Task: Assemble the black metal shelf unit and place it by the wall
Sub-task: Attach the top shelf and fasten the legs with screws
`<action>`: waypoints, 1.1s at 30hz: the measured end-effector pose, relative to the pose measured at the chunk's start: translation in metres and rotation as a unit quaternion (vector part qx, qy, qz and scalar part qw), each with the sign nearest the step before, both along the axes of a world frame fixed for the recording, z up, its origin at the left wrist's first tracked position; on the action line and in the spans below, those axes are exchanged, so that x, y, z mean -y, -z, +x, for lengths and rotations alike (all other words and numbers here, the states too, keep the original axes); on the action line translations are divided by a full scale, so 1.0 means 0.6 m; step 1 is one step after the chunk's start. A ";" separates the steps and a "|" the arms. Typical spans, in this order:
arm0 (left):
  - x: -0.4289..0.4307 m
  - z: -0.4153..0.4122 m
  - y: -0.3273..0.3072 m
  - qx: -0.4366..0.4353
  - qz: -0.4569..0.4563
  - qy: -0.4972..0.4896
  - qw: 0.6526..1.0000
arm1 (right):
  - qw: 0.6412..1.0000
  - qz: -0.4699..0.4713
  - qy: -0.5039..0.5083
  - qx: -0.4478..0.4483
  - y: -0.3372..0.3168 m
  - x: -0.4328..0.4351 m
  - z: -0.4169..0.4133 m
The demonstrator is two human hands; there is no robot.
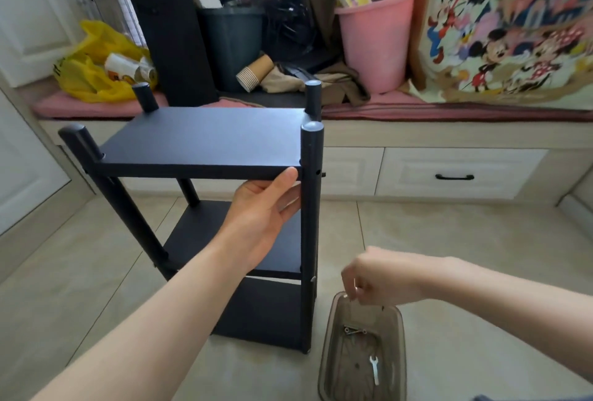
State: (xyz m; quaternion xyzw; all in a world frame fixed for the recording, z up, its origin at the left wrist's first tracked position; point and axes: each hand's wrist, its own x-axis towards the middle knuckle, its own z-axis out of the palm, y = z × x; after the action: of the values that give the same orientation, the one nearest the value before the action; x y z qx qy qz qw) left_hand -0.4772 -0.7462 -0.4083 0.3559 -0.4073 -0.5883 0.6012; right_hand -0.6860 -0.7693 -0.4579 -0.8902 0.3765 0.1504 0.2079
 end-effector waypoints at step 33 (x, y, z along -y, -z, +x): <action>0.007 -0.017 -0.005 -0.028 -0.017 -0.004 0.999 | 0.790 -0.079 0.171 0.583 -0.142 -0.029 0.029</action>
State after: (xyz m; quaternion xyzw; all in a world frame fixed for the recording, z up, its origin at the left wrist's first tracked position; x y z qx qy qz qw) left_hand -0.4874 -0.7502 -0.4056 0.3308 -0.3985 -0.5886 0.6208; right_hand -0.6689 -0.7519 -0.3729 -0.7434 0.3400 -0.4656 0.3390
